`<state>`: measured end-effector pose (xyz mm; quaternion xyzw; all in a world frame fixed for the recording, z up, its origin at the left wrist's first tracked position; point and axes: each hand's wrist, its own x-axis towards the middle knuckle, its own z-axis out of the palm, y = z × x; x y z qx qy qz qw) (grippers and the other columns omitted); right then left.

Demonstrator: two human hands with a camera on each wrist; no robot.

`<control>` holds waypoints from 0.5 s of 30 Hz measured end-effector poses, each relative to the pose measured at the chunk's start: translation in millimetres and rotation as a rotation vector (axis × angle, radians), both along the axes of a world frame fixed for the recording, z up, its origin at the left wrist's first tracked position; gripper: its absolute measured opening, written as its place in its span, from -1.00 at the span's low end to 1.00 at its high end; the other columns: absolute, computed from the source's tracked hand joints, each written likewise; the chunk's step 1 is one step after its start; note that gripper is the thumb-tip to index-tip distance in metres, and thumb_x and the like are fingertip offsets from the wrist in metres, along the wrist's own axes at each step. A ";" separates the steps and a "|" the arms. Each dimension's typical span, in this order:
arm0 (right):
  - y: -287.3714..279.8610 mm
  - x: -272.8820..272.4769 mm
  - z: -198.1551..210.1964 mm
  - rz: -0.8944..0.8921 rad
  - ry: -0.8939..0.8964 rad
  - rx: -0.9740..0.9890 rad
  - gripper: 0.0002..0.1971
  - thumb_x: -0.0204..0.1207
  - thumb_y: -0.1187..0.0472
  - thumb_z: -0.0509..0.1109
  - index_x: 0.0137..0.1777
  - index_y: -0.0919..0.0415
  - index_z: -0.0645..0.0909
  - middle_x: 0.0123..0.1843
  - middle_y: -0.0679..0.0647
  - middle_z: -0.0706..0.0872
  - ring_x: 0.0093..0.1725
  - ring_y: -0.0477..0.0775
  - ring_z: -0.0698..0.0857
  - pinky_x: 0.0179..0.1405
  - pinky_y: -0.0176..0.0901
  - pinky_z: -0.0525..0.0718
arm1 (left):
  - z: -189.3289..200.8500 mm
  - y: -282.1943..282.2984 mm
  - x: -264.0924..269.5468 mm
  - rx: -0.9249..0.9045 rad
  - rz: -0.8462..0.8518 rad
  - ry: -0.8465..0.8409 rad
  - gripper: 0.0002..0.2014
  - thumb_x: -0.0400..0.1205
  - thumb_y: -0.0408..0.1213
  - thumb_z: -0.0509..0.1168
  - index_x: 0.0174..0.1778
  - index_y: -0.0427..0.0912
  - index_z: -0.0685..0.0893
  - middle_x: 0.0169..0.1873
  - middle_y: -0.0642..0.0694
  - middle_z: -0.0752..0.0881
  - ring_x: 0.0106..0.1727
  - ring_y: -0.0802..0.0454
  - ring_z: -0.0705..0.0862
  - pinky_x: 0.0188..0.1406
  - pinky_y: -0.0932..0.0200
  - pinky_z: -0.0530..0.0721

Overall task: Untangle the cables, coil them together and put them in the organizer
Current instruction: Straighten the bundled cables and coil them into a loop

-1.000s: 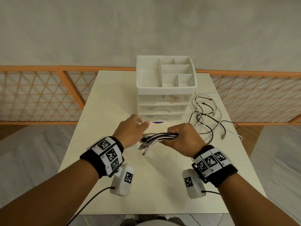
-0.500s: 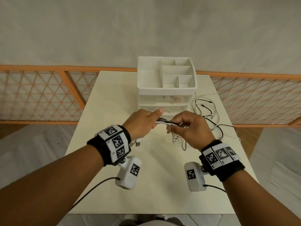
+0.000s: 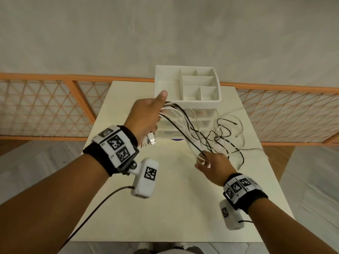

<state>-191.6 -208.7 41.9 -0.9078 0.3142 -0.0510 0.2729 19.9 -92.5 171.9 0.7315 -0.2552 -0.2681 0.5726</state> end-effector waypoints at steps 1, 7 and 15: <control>-8.4 -3.2 -3.4 -0.020 -0.016 -0.035 -0.83 0.54 -0.02 0.51 -0.22 -0.07 0.59 -0.31 -0.21 0.69 -0.25 -0.05 0.70 -0.18 -0.24 0.51 | 0.5 0.8 -3.7 -0.015 -0.030 -0.015 -0.50 0.65 0.20 0.27 -0.23 -0.24 0.65 -0.45 0.00 0.55 -0.53 0.03 0.32 -0.52 0.18 0.38; -47.5 -13.9 34.2 -0.275 -0.391 -0.354 -0.77 0.45 -0.16 0.49 -0.11 -0.07 0.87 -0.20 -0.06 0.89 -0.21 0.13 0.86 0.02 0.11 0.76 | -16.7 13.4 12.3 0.082 0.051 -0.090 -0.44 0.65 0.14 0.32 -0.29 -0.39 0.59 -0.57 -0.06 0.31 -0.55 -0.04 0.28 -0.40 0.10 0.39; -36.7 -37.4 -10.9 -0.313 0.190 0.189 -0.59 0.71 -0.18 0.20 -0.19 -0.01 0.75 -0.07 0.07 0.79 0.09 0.25 0.76 -0.05 -0.10 0.62 | 28.9 7.0 29.4 -0.261 0.240 0.171 -0.71 0.69 -0.03 0.34 -0.32 -0.04 0.58 -0.66 0.03 0.29 -0.63 0.07 0.26 -0.60 0.21 0.36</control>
